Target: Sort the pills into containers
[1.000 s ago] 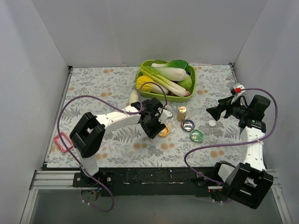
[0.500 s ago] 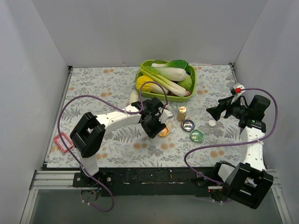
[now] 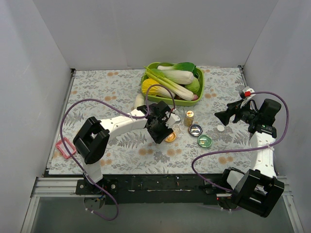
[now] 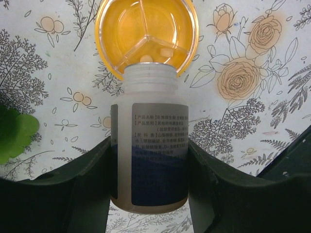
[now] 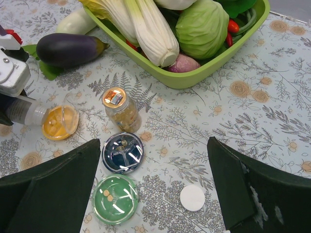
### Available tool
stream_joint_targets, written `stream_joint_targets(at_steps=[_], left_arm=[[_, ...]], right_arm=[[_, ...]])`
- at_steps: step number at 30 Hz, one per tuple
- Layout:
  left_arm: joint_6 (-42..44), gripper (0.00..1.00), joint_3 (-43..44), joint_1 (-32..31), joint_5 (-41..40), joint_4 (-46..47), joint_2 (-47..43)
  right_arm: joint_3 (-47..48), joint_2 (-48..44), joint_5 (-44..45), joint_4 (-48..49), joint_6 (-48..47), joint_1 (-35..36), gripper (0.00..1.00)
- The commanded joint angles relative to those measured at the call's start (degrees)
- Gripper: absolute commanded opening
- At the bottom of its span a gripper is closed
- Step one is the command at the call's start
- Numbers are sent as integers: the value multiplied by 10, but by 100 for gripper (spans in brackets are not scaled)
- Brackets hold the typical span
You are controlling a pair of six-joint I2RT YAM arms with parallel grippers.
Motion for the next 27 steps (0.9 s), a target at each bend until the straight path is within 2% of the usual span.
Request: stream_joint_targets(at_steps=[1,27], left_arm=[[3,0,24,-4,-8,-9,1],[6,0,34,-6,-13,-20,11]], right_arm=[[-1,-2,-2,17,5,-3,98],[-2,0,-2,16,5,-3,98]])
